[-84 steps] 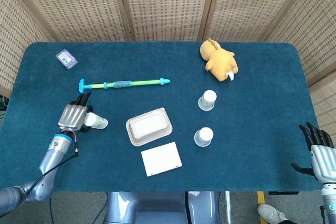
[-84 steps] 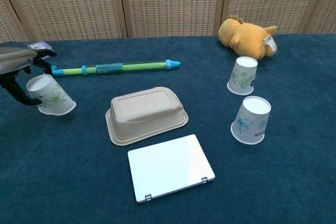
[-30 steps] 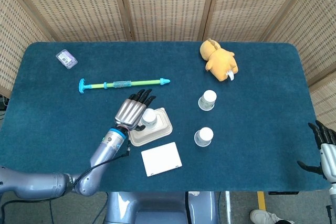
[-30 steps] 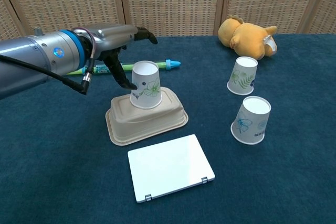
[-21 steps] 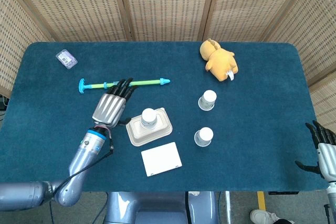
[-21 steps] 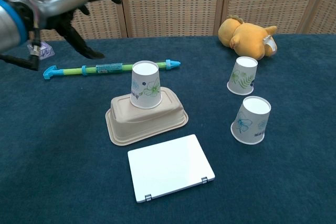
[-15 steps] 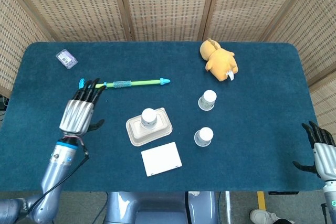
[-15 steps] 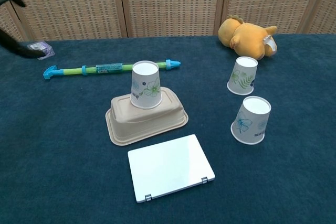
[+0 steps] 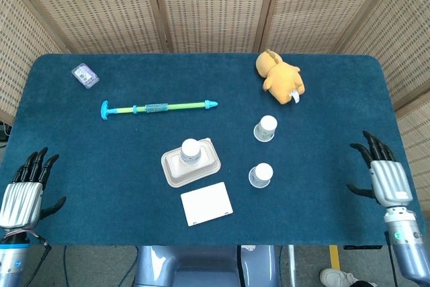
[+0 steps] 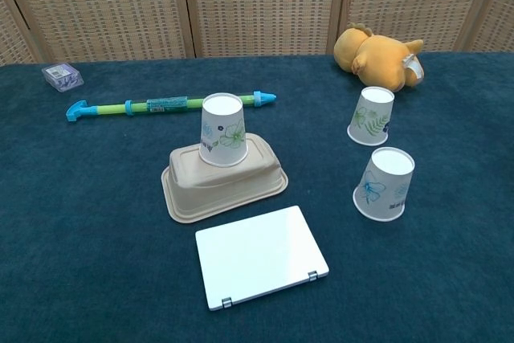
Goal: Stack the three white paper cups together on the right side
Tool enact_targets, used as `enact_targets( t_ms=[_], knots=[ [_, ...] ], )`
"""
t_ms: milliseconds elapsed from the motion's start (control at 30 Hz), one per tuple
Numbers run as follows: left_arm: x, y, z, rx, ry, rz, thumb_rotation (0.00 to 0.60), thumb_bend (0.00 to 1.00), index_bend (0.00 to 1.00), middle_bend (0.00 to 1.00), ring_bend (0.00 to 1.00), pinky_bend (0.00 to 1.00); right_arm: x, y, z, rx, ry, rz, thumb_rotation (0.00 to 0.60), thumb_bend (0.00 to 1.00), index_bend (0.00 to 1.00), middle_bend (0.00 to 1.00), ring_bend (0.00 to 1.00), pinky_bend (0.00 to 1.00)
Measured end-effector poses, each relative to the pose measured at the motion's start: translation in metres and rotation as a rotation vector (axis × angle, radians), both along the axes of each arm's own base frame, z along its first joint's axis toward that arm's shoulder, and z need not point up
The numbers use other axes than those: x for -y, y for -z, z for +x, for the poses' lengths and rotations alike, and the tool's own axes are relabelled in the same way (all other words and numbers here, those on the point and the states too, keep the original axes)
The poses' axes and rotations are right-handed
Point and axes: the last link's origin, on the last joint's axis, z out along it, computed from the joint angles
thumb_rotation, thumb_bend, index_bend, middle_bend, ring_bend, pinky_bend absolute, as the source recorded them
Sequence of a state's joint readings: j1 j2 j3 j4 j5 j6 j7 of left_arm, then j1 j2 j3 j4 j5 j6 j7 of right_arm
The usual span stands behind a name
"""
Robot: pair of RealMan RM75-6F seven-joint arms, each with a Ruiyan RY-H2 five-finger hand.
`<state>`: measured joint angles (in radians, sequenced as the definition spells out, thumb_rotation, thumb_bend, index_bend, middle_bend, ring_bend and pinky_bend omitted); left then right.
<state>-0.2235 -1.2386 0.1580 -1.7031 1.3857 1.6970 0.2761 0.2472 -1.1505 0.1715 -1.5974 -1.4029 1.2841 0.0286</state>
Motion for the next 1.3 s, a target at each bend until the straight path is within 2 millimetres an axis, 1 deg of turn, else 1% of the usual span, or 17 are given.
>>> enact_targets(
  t_ms=[133, 300, 333, 533, 633, 733, 933, 1033, 1133, 1300],
  knots=[
    [-0.002, -0.001, -0.003, 0.002, -0.006, 0.005, 0.600, 0.23, 0.12, 0.00, 0.00, 0.16, 0.031, 0.016, 0.044, -0.001, -0.098, 0.054, 0.600, 0.18, 0.24, 0.00, 0.00, 0.18],
    [-0.005, -0.001, -0.008, 0.005, -0.024, -0.002, 0.600, 0.23, 0.12, 0.00, 0.00, 0.16, 0.058, 0.040, 0.087, -0.011, -0.167, 0.127, 0.600, 0.19, 0.24, 0.00, 0.00, 0.18],
    [-0.006, -0.001, -0.009, 0.006, -0.029, -0.002, 0.600, 0.23, 0.12, 0.00, 0.00, 0.16, 0.064, 0.048, 0.097, -0.006, -0.176, 0.150, 0.600, 0.19, 0.24, 0.00, 0.00, 0.18],
    [-0.010, -0.002, -0.013, 0.010, -0.045, 0.000, 0.600, 0.23, 0.12, 0.00, 0.00, 0.16, 0.091, 0.089, 0.145, 0.034, -0.203, 0.252, 0.600, 0.20, 0.24, 0.00, 0.00, 0.18],
    [-0.011, -0.002, -0.014, 0.013, -0.048, 0.000, 0.600, 0.23, 0.12, 0.00, 0.00, 0.16, 0.100, 0.107, 0.165, 0.051, -0.213, 0.283, 0.600, 0.20, 0.24, 0.00, 0.00, 0.18],
    [-0.012, -0.002, -0.015, 0.012, -0.053, -0.006, 0.600, 0.23, 0.12, 0.00, 0.00, 0.16, 0.107, 0.117, 0.179, 0.052, -0.228, 0.297, 0.600, 0.20, 0.24, 0.00, 0.00, 0.18],
    [-0.016, 0.000, -0.018, 0.013, -0.063, -0.014, 0.600, 0.23, 0.12, 0.00, 0.00, 0.16, 0.116, 0.135, 0.217, 0.071, -0.264, 0.322, 0.600, 0.21, 0.24, 0.00, 0.00, 0.18],
    [-0.017, 0.000, -0.019, 0.014, -0.067, -0.018, 0.600, 0.23, 0.12, 0.00, 0.00, 0.16, 0.116, 0.142, 0.227, 0.077, -0.264, 0.337, 0.600, 0.22, 0.26, 0.00, 0.00, 0.18],
    [-0.018, 0.000, -0.019, 0.017, -0.069, -0.021, 0.600, 0.23, 0.12, 0.00, 0.00, 0.16, 0.115, 0.149, 0.232, 0.074, -0.261, 0.356, 0.600, 0.22, 0.27, 0.00, 0.00, 0.18],
    [-0.019, -0.001, -0.020, 0.026, -0.070, -0.021, 0.600, 0.23, 0.12, 0.00, 0.00, 0.16, 0.110, 0.168, 0.241, 0.061, -0.251, 0.405, 0.600, 0.22, 0.28, 0.00, 0.00, 0.18]
  ],
)
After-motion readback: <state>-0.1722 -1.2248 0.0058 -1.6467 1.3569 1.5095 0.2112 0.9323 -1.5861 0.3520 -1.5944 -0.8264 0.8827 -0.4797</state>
